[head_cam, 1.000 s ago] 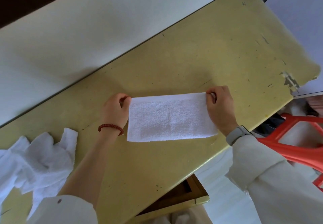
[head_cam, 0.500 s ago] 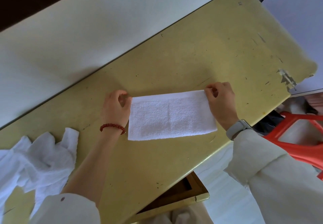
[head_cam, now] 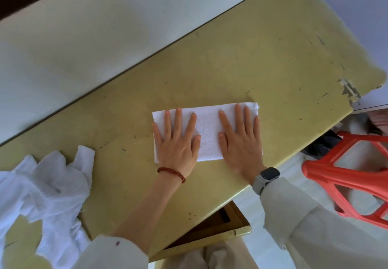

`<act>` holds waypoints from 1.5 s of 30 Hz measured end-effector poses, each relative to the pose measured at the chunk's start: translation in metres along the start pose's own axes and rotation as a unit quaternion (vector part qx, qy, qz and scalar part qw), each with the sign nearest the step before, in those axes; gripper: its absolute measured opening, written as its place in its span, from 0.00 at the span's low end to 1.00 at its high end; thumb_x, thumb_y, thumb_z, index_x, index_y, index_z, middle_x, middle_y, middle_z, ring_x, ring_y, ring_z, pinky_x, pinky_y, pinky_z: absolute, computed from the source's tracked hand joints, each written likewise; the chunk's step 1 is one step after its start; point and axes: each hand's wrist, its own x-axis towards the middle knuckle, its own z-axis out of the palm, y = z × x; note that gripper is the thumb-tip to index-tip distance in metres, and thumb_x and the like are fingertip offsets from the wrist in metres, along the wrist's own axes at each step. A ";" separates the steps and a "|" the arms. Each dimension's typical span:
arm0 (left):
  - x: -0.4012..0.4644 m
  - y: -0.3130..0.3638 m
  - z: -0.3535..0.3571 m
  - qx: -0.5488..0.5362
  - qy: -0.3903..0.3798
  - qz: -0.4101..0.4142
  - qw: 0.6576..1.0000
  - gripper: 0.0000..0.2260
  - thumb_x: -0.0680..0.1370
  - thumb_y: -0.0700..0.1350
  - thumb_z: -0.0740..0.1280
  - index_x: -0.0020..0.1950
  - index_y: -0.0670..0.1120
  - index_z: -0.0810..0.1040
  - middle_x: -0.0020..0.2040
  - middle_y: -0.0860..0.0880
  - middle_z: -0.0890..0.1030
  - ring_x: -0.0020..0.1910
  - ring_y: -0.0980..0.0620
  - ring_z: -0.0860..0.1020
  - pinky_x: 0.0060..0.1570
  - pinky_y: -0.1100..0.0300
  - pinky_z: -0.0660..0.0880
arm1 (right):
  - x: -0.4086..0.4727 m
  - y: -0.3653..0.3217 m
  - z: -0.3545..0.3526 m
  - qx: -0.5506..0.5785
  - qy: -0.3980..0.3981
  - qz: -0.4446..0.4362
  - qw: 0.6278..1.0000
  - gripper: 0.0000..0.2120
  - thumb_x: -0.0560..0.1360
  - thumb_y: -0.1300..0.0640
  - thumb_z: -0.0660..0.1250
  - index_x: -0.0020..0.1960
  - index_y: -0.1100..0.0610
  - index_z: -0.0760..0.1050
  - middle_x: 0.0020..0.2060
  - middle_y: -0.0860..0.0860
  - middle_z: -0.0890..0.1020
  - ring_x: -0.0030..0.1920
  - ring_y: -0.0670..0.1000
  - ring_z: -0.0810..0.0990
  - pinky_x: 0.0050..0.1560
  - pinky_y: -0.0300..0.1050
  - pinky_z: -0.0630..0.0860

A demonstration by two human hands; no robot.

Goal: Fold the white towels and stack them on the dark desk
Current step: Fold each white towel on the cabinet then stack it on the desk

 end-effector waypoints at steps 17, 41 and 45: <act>-0.027 -0.020 -0.029 -0.149 0.053 -0.286 0.945 0.17 0.76 0.48 0.63 0.63 0.43 0.72 0.62 0.41 0.72 0.62 0.40 0.68 0.62 0.44 0.61 | -0.015 0.002 -0.012 0.102 0.092 -0.118 0.983 0.19 0.75 0.59 0.54 0.65 0.57 0.67 0.64 0.61 0.72 0.68 0.61 0.65 0.70 0.62 0.56; 0.013 -0.032 -0.064 -0.342 0.043 -0.323 0.881 0.06 0.75 0.38 0.63 0.47 0.44 0.66 0.40 0.51 0.70 0.40 0.50 0.71 0.38 0.59 0.68 | -0.014 -0.024 -0.018 0.096 -0.006 -0.035 0.995 0.21 0.71 0.53 0.53 0.59 0.53 0.76 0.62 0.56 0.76 0.63 0.58 0.73 0.59 0.53 0.69; 0.034 -0.047 -0.079 -0.379 0.091 -0.253 0.886 0.11 0.74 0.35 0.66 0.55 0.44 0.72 0.46 0.51 0.73 0.45 0.54 0.71 0.46 0.64 0.68 | 0.002 -0.029 -0.040 0.130 -0.018 -0.034 0.991 0.16 0.75 0.56 0.55 0.55 0.55 0.78 0.55 0.53 0.80 0.54 0.57 0.78 0.50 0.51 0.71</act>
